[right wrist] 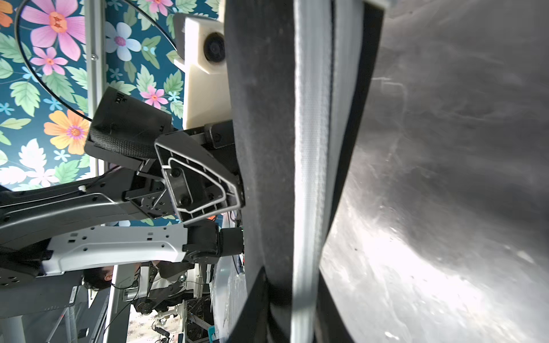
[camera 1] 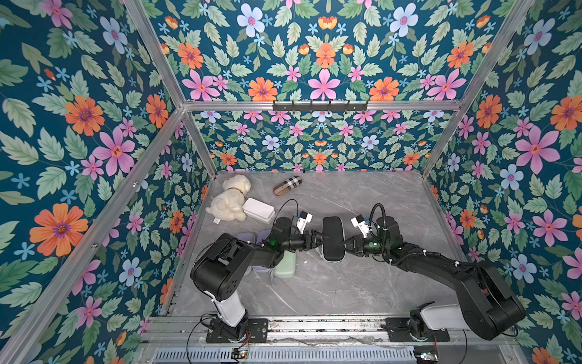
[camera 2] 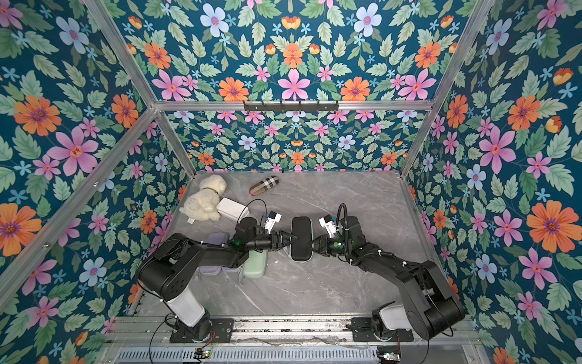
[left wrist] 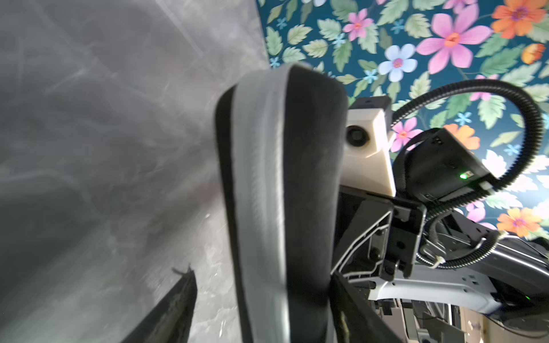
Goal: Put umbrellas into zippered umbrella sleeves
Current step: Pick up the umbrella sleeve at the center of the board.
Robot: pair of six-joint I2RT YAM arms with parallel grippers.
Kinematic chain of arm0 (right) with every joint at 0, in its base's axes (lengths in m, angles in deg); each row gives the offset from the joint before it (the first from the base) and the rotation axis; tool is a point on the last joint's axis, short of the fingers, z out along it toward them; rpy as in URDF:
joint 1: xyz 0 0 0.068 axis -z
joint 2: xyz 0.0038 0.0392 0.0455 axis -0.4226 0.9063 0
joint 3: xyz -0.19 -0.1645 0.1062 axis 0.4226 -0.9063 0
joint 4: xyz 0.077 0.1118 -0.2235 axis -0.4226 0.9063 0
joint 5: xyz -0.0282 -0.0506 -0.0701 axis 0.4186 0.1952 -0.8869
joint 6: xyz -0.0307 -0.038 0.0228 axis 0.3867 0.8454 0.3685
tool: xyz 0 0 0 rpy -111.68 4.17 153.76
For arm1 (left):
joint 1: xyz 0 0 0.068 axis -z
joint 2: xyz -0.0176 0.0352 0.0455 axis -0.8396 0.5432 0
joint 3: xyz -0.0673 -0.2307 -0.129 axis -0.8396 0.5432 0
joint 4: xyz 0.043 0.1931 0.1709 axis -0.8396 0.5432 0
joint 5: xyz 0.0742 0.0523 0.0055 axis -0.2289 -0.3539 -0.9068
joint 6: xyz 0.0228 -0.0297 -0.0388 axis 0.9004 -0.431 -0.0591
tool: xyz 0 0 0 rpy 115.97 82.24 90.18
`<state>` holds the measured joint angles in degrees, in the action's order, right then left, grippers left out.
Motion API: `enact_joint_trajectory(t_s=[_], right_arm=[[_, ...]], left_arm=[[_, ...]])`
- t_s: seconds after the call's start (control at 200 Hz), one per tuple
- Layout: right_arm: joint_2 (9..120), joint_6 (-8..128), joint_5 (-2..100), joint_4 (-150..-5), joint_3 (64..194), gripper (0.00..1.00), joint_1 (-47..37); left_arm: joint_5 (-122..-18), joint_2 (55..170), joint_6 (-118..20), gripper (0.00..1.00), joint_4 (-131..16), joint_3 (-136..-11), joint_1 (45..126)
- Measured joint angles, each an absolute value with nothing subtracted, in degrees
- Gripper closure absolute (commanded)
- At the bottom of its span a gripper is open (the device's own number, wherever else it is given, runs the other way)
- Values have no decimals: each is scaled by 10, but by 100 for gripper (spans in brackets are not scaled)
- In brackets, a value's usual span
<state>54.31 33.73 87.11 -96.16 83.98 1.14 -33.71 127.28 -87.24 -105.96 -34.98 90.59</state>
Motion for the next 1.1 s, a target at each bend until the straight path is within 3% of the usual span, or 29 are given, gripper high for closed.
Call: enact_joint_trajectory(t_s=[0.22, 0.345, 0.395, 0.535, 0.82, 1.1], right_arm=[[545, 313, 884, -997, 850, 79, -13], [559, 294, 884, -1023, 851, 55, -12], [558, 296, 880, -1022, 851, 50, -11], [517, 366, 829, -958, 866, 42, 2], [445, 677, 542, -898, 857, 41, -43], [443, 917, 401, -990, 820, 41, -135]], left_arm=[[-336, 1259, -903, 51, -1105, -366, 905], [-327, 1256, -914, 74, -1106, -372, 893], [-315, 1251, -910, 80, -1097, -376, 883], [-295, 1224, -818, 82, -962, -425, 854], [-268, 1215, -437, 85, -489, -594, 853], [-270, 1209, -298, 85, -301, -655, 862]])
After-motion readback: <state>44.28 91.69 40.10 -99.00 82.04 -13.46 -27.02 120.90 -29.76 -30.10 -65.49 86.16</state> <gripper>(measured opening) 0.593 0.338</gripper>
